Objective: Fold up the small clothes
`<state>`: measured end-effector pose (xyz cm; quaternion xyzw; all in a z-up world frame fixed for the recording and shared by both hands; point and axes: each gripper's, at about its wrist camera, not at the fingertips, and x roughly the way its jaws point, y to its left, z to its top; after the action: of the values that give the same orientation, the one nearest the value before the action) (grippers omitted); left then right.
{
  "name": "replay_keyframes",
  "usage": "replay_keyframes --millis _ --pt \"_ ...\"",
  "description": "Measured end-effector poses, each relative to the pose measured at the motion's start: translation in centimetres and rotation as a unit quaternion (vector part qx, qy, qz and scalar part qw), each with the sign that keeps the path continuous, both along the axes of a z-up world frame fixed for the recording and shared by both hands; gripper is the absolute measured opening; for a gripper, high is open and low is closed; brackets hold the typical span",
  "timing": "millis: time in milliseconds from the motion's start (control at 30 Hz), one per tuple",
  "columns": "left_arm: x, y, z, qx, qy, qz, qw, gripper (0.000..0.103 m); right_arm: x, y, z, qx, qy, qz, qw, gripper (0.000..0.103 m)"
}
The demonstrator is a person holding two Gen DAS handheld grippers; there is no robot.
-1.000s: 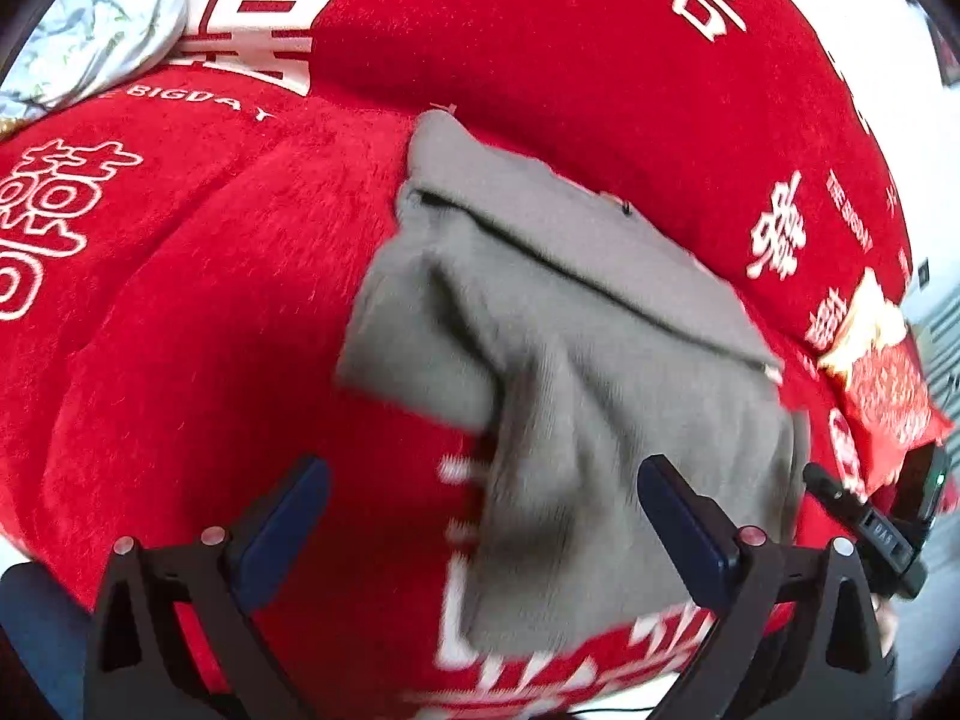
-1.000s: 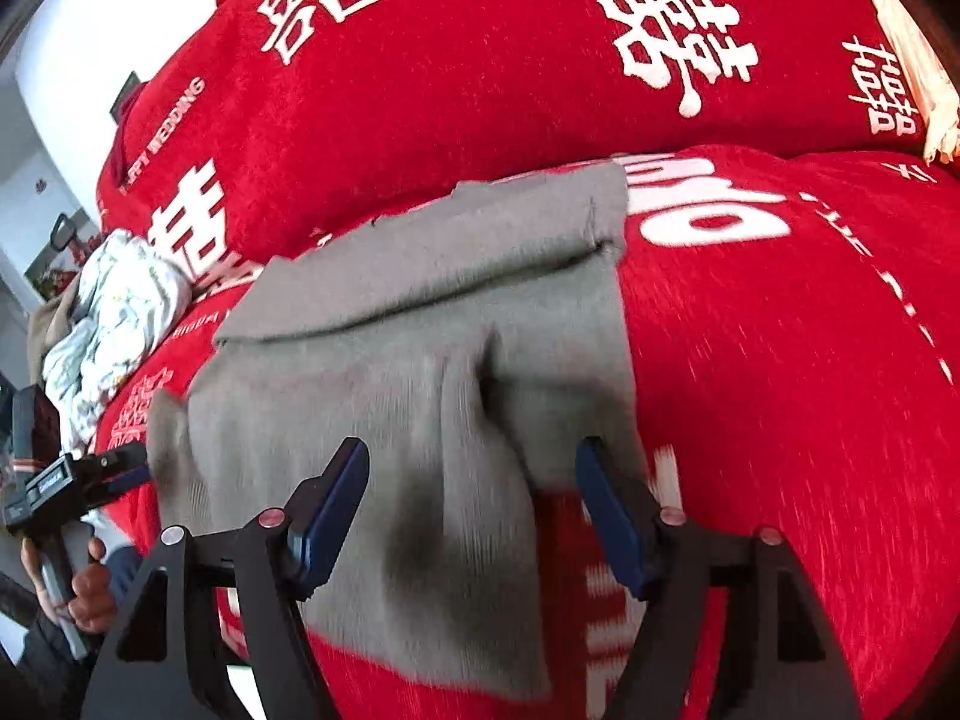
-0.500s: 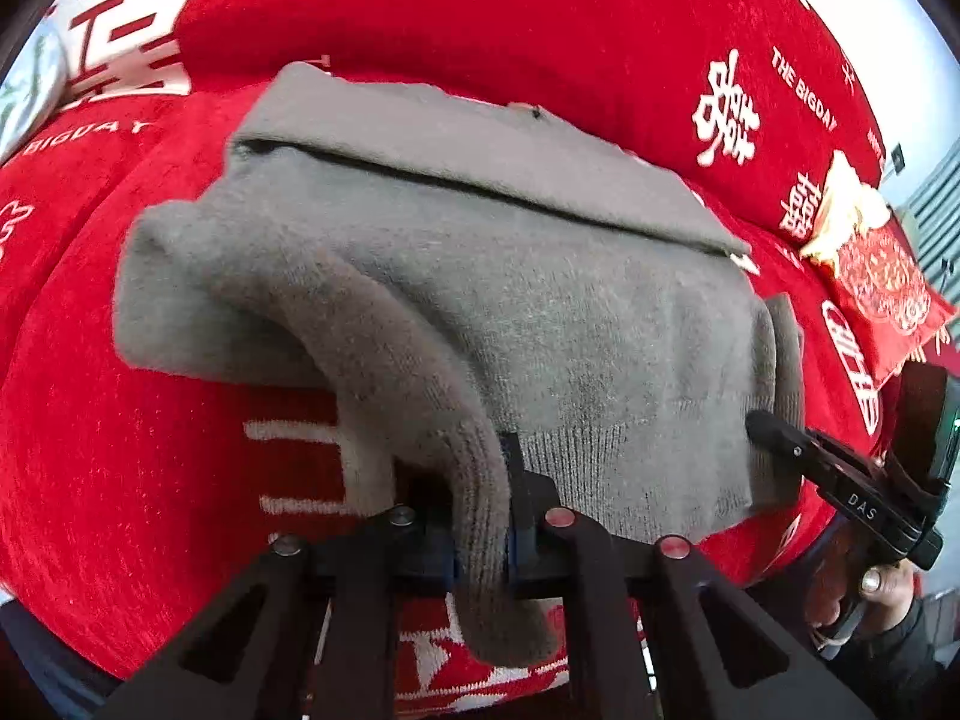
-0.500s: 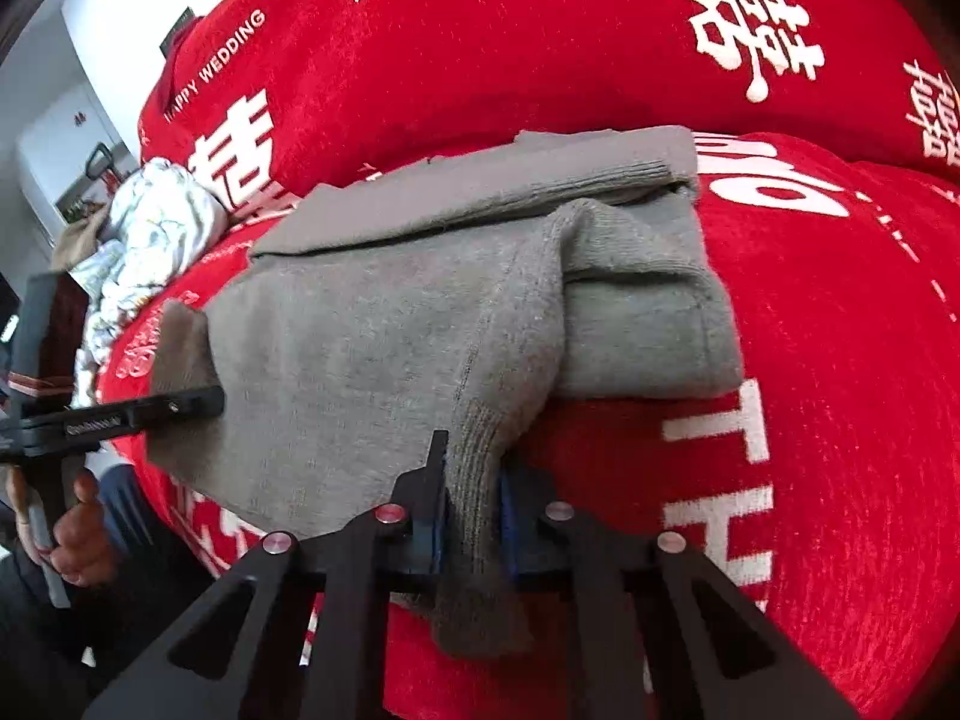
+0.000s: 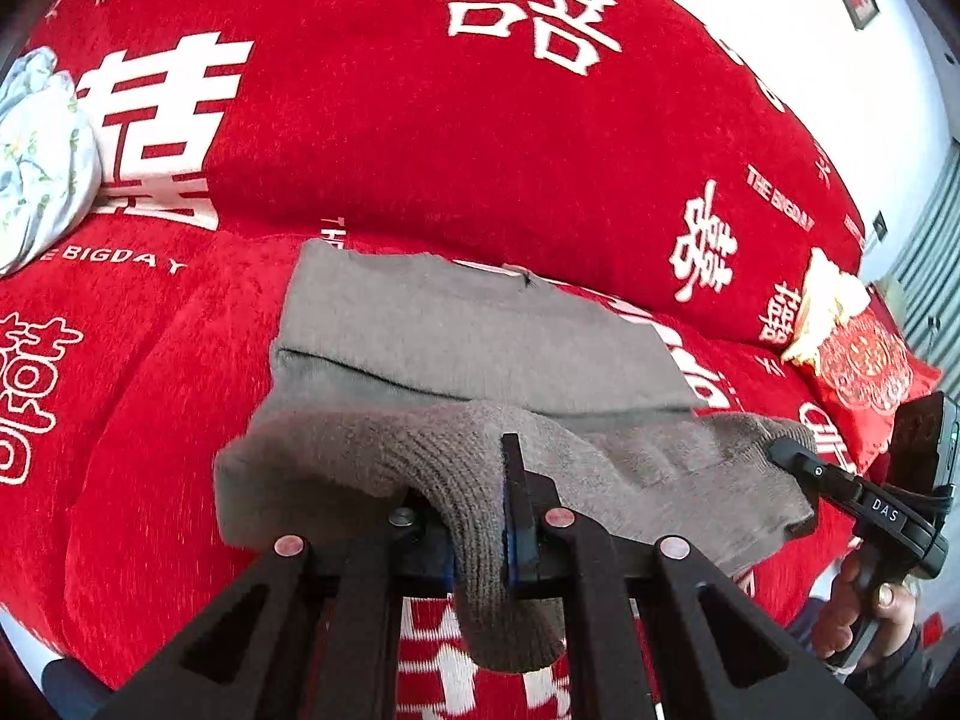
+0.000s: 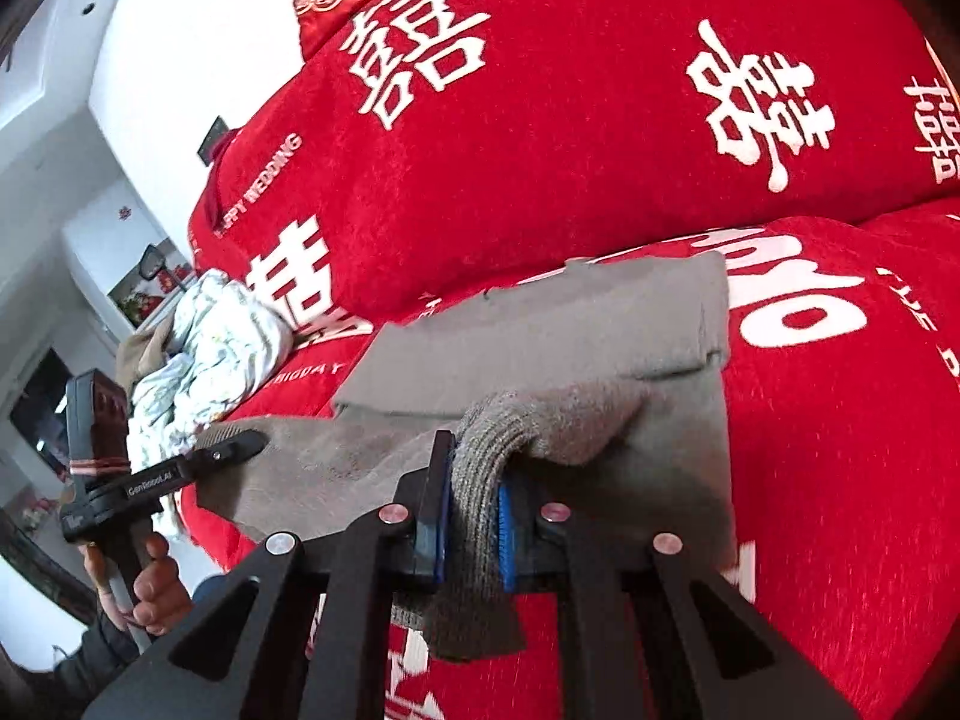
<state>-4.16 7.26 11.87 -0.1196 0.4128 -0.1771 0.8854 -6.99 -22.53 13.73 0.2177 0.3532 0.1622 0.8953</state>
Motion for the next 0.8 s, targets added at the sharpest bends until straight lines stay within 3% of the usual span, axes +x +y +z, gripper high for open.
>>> replay_keyframes --millis 400,533,800 --pt "4.1 -1.1 -2.1 0.024 0.038 0.031 0.9985 0.012 4.0 -0.4 -0.9 -0.017 0.039 -0.031 0.999 0.013" --pt "5.0 -1.8 -2.4 0.048 0.041 0.034 0.9974 0.012 5.3 -0.3 -1.4 -0.029 0.052 -0.037 0.998 0.013" --pt "6.5 -2.3 -2.8 0.059 0.049 0.034 0.9965 0.012 7.0 -0.5 -1.9 -0.035 0.067 -0.044 0.996 0.013"
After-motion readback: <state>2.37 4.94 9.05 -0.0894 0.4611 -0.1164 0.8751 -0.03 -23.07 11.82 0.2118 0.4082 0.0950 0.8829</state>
